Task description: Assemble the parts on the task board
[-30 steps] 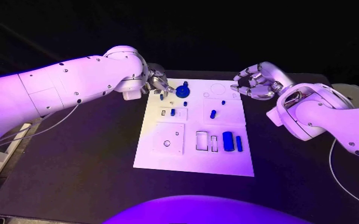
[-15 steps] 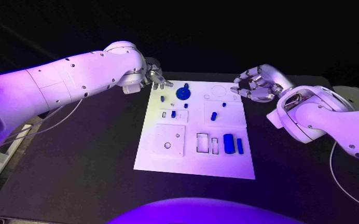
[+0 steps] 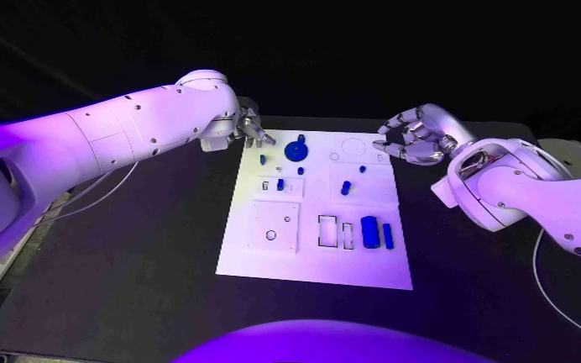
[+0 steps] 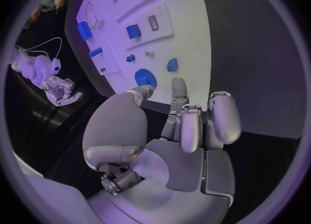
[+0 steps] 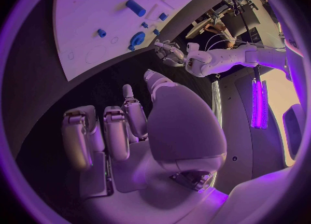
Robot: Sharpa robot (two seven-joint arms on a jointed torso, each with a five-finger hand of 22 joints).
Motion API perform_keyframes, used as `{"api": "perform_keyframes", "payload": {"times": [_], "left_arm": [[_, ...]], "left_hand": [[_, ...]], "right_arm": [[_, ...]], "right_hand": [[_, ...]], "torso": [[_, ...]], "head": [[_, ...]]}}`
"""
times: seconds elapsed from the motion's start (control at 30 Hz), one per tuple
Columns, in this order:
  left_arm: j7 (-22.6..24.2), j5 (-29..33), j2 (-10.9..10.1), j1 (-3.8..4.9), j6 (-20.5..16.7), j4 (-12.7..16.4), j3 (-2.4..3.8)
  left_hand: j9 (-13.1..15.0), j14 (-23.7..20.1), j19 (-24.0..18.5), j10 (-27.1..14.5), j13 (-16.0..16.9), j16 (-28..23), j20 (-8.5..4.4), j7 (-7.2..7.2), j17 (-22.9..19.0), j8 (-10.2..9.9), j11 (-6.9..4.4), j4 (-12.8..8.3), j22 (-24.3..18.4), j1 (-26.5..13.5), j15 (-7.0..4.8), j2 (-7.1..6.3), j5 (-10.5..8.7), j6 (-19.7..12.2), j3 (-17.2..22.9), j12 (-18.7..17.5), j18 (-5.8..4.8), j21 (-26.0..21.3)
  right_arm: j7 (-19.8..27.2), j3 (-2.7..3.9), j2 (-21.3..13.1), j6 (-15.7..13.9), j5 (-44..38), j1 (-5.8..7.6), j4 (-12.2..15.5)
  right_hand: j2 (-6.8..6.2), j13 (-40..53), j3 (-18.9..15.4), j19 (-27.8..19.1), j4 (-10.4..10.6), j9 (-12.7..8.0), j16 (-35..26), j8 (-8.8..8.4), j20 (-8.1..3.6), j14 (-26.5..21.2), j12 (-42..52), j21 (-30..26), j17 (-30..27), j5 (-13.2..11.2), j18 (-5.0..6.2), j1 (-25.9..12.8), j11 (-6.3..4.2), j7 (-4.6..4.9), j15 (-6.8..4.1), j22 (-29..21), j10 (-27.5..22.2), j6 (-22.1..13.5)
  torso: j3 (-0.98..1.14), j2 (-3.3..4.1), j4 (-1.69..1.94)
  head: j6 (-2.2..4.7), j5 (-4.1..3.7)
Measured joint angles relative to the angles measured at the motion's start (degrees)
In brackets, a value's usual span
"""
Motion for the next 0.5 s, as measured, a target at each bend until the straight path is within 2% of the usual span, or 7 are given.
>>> {"api": "perform_keyframes", "payload": {"times": [0.5], "left_arm": [[-0.1, -0.2, 1.2, -0.39, 3.7, -2.0, -0.26]], "left_hand": [[-0.2, 0.0, 0.0, 0.0, 0.1, 0.0, -0.01, 0.00, 0.0, 0.0, 0.00, 0.4, 0.4, 0.0, 0.00, 0.00, 0.00, 0.4, -0.4, 0.0, 0.00, 0.2]], "right_arm": [[0.0, 0.00, 0.1, 0.0, 0.0, -0.02, 0.0]], "right_hand": [[0.00, 0.0, 0.0, 0.0, 0.0, 0.0, 0.0, 0.00, 0.00, 0.0, 0.0, 0.0, 0.0, 0.0, 0.00, 0.0, 0.00, 0.00, 0.00, 0.0, 0.0, 0.0]], "torso": [[0.03, -0.07, 0.08]], "head": [[-0.15, -0.13]]}}
